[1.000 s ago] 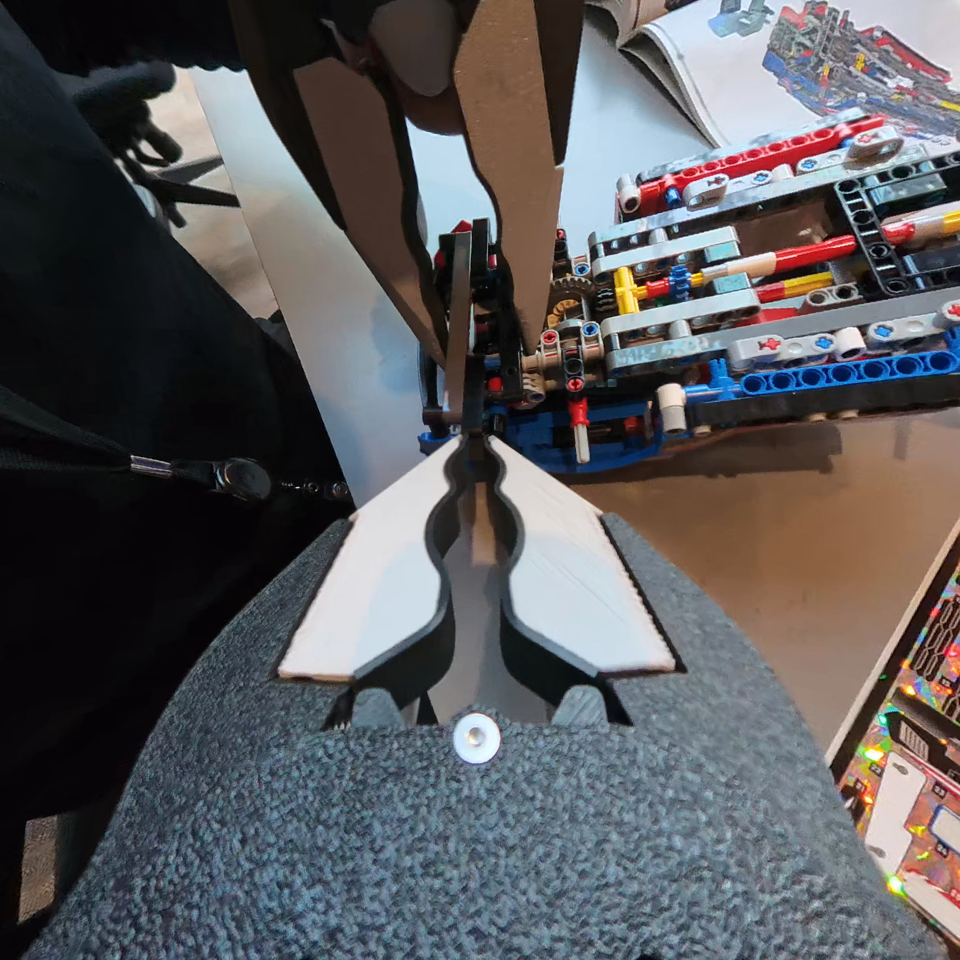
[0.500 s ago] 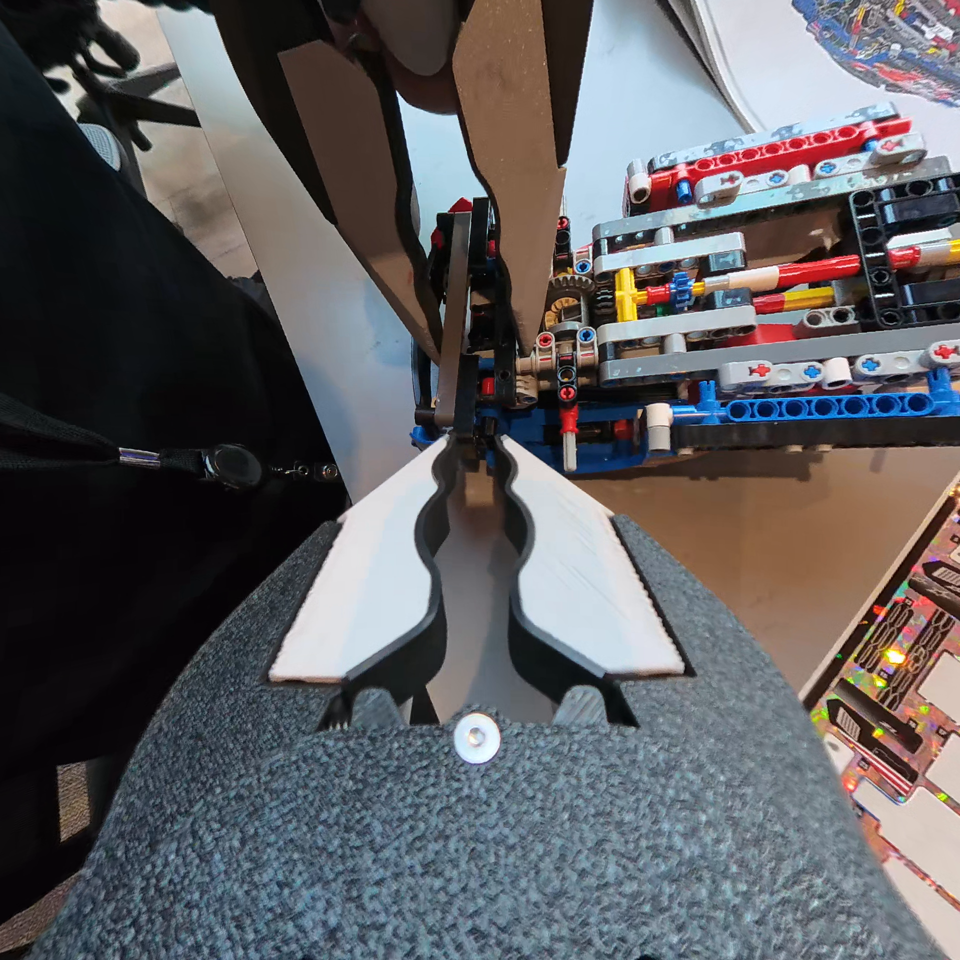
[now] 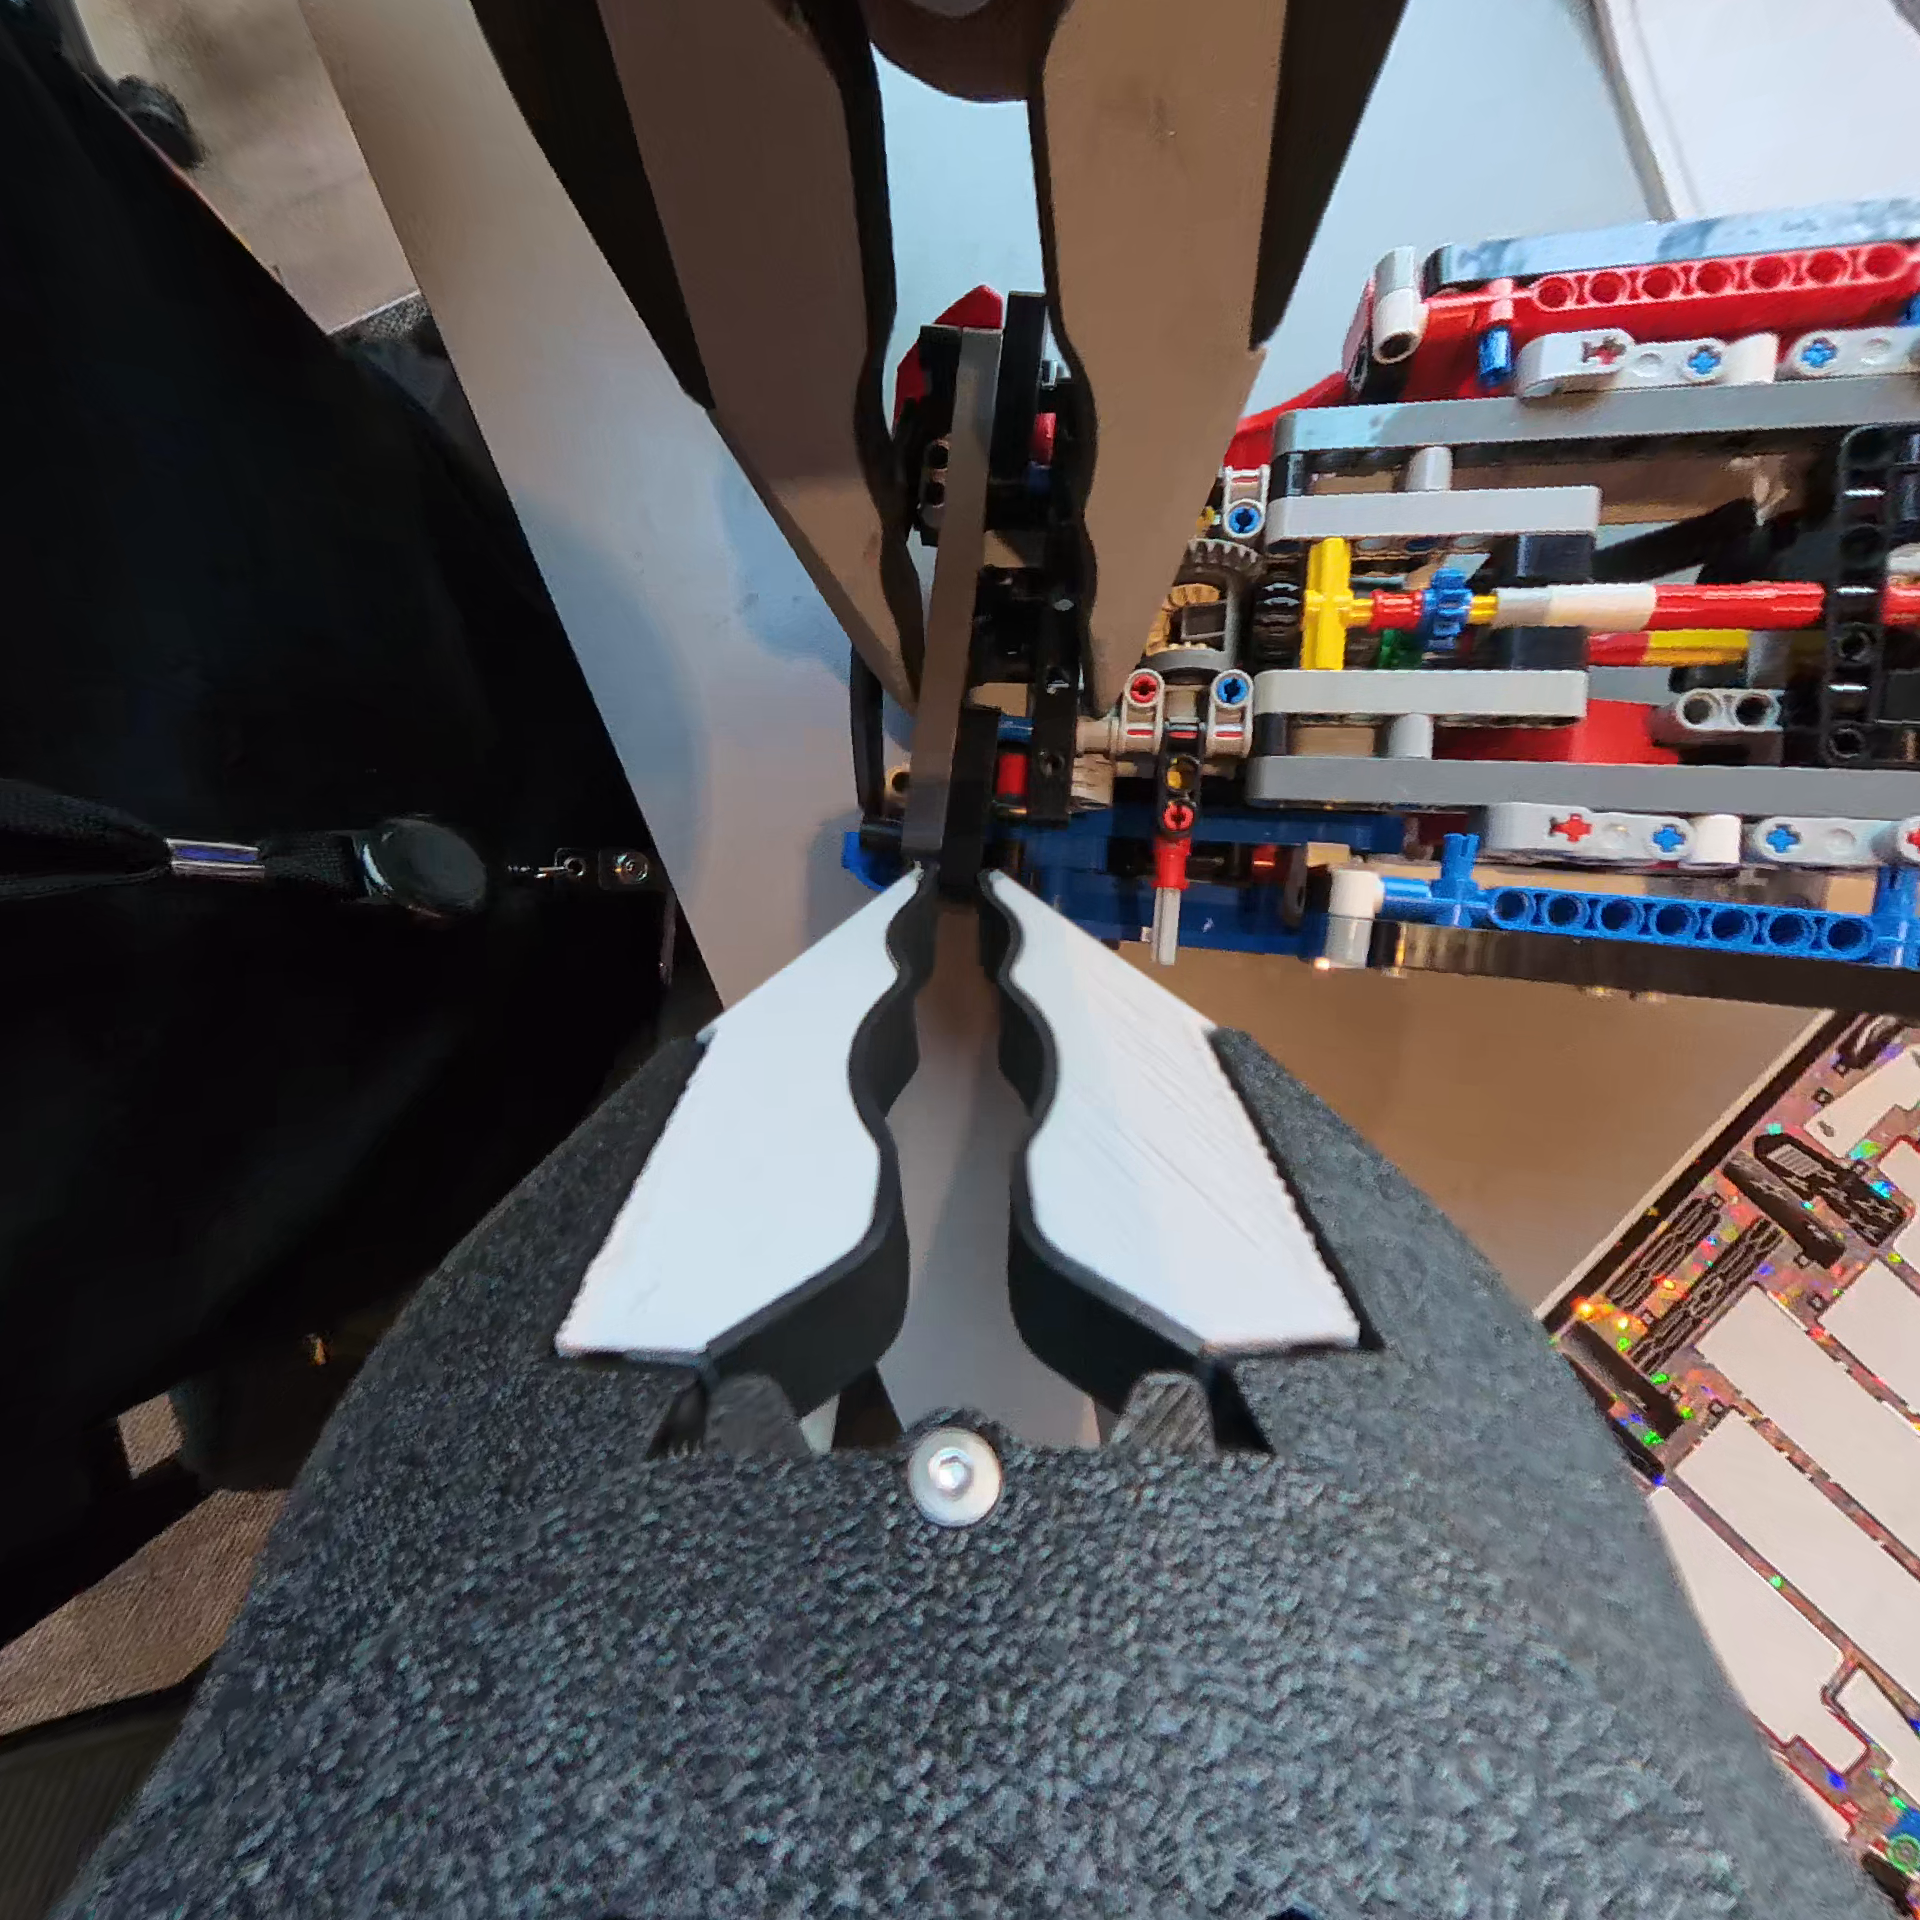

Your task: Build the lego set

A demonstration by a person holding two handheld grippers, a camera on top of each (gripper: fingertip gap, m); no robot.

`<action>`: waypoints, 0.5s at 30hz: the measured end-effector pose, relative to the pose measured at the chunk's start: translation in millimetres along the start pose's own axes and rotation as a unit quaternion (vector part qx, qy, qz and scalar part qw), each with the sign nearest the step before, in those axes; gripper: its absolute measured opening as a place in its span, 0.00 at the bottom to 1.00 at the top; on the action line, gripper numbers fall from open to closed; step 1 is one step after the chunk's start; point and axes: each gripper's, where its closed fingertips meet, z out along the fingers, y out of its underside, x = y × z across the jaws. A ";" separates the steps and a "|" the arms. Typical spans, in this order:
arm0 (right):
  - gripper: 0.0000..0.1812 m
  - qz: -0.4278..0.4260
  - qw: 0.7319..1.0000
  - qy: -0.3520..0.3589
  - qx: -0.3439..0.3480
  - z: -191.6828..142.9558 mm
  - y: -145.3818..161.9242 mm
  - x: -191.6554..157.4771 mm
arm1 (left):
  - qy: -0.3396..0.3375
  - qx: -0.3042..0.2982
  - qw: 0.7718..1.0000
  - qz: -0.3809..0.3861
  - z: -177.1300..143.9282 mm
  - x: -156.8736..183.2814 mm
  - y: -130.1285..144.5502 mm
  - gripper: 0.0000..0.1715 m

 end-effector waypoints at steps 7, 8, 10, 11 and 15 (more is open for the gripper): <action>0.05 0.027 0.998 -0.039 -0.046 4.8 1.9 -0.4 | -0.004 -0.001 1.000 -0.002 0.8 -0.6 -0.1 0.17; 0.05 0.025 0.997 -0.044 -0.059 5.5 3.0 -0.8 | -0.005 -0.003 1.000 -0.002 1.1 -0.4 0.1 0.17; 0.05 0.001 0.996 -0.036 -0.081 5.7 4.5 -0.5 | -0.007 -0.003 1.000 0.004 1.9 -0.1 -0.2 0.17; 0.05 -0.017 0.996 -0.026 -0.084 5.2 4.7 -0.1 | -0.007 -0.001 1.000 0.006 2.1 -0.1 -0.4 0.17; 0.04 -0.049 0.997 0.007 -0.065 1.9 -1.5 4.0 | -0.002 0.010 1.000 0.004 -0.4 -1.9 0.2 0.17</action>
